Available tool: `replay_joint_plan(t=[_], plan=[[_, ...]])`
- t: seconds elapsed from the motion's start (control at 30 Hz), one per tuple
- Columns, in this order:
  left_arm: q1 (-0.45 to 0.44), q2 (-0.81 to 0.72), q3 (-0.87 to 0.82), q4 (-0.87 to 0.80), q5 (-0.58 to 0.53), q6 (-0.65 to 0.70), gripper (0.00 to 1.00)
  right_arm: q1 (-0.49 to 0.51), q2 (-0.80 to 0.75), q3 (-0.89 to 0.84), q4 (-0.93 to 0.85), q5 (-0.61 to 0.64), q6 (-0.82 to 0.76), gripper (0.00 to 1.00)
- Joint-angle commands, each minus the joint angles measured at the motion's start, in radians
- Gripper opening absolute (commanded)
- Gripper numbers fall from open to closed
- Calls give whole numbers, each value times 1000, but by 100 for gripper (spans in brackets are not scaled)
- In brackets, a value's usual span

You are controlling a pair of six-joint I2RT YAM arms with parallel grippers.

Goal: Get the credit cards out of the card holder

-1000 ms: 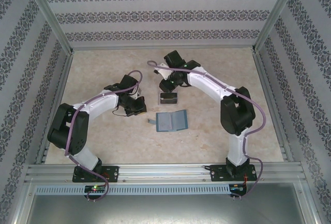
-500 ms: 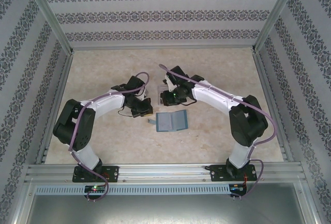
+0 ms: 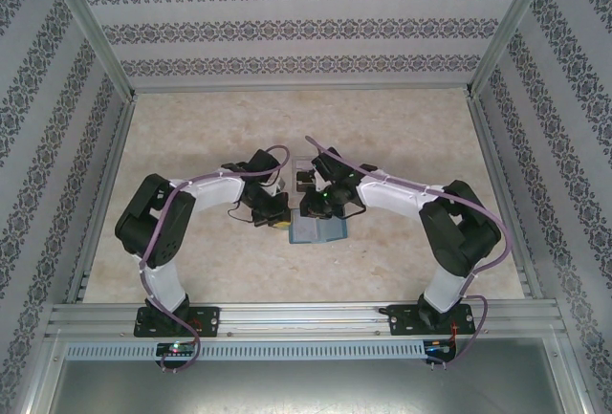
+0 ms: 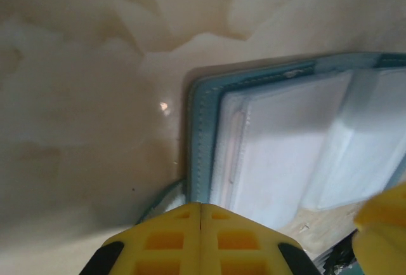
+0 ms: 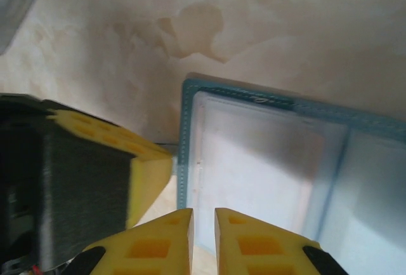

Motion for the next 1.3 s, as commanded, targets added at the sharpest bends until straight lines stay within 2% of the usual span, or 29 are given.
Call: replay_joint_plan(t=[0.0, 0.67, 0.93, 1.27], plan=[[-11, 15, 1, -5, 7, 19, 0, 21, 16, -7, 76, -51, 59, 18], [-11, 16, -39, -21, -16, 29, 0, 68, 124, 18, 11, -10, 52, 18], [-11, 12, -31, -31, -18, 35, 0, 91, 134, 75, -115, 84, 6, 26], [-10, 13, -21, -38, -20, 34, 0, 104, 144, 111, -192, 143, -21, 30]])
